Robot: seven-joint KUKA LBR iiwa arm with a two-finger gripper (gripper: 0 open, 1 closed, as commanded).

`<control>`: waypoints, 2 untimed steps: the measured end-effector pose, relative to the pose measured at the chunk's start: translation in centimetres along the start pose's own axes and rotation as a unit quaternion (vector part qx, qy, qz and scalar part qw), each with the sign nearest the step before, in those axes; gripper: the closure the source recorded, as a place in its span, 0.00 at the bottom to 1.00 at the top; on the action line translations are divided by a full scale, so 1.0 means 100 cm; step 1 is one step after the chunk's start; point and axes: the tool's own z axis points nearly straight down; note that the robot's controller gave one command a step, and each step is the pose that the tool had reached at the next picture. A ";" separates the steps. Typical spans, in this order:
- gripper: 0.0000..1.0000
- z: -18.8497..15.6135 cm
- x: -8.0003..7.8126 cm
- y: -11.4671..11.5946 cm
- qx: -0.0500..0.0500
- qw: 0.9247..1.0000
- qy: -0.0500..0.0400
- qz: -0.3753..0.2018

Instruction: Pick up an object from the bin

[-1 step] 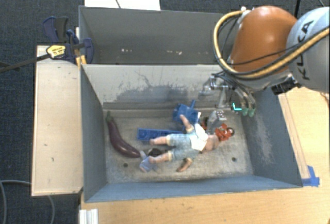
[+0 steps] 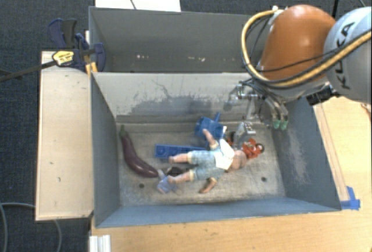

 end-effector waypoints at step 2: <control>0.00 0.067 -0.016 0.084 -0.001 0.999 -0.002 -0.038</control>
Offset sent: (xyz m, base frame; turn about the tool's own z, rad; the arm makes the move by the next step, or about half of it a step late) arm 0.0136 0.0807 -0.0704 -0.0705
